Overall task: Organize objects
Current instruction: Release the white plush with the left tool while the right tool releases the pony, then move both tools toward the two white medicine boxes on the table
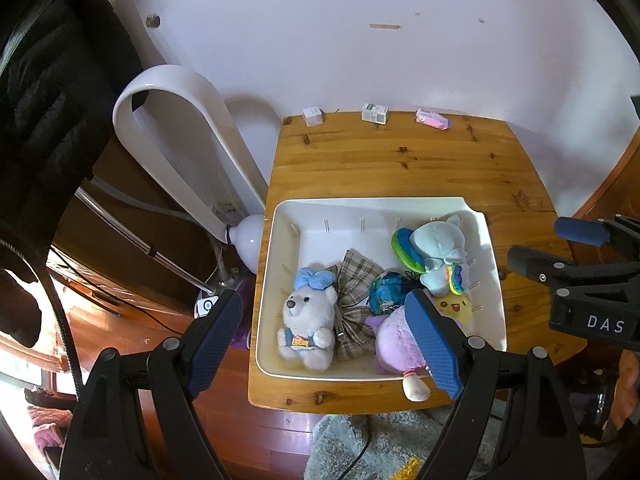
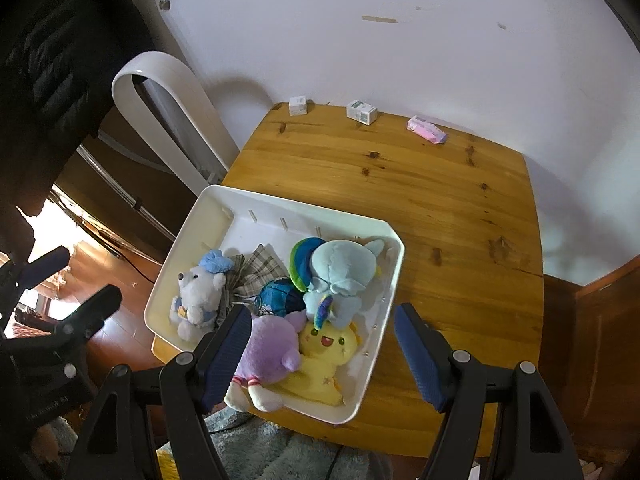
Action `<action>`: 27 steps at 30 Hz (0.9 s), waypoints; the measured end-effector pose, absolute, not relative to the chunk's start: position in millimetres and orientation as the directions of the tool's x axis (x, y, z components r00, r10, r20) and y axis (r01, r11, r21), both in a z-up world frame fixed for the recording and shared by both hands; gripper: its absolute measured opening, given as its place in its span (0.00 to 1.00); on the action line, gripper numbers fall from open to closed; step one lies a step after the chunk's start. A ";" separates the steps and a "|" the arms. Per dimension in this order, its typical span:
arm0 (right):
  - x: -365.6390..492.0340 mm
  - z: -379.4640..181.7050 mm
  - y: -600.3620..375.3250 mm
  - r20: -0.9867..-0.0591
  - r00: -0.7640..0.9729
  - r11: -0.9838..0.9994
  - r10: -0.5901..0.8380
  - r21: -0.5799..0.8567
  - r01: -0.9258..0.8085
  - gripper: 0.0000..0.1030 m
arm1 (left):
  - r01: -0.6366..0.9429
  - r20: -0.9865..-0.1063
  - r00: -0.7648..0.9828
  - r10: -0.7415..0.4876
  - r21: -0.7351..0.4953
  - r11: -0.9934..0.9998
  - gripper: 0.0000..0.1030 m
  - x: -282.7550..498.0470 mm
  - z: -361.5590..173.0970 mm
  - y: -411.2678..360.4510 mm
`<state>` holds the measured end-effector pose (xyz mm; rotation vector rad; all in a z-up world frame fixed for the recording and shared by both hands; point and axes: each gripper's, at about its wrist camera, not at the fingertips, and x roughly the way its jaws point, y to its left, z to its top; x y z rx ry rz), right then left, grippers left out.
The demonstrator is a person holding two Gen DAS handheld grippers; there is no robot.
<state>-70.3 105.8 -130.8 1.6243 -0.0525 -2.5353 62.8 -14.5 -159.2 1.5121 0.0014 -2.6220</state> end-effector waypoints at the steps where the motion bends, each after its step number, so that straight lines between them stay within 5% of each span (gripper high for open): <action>1: -68.1 -130.5 109.1 -0.901 -0.414 -0.991 -0.132 0.104 0.087 0.73 | 0.102 -0.861 -0.498 -0.101 0.058 -0.993 0.84 63.4 -158.0 -14.2; 27: -124.9 -92.4 109.8 -0.861 -0.496 -0.993 -0.113 0.074 0.097 0.73 | 0.023 -0.803 -0.572 -0.165 0.186 -0.982 0.84 1.8 -103.5 -34.6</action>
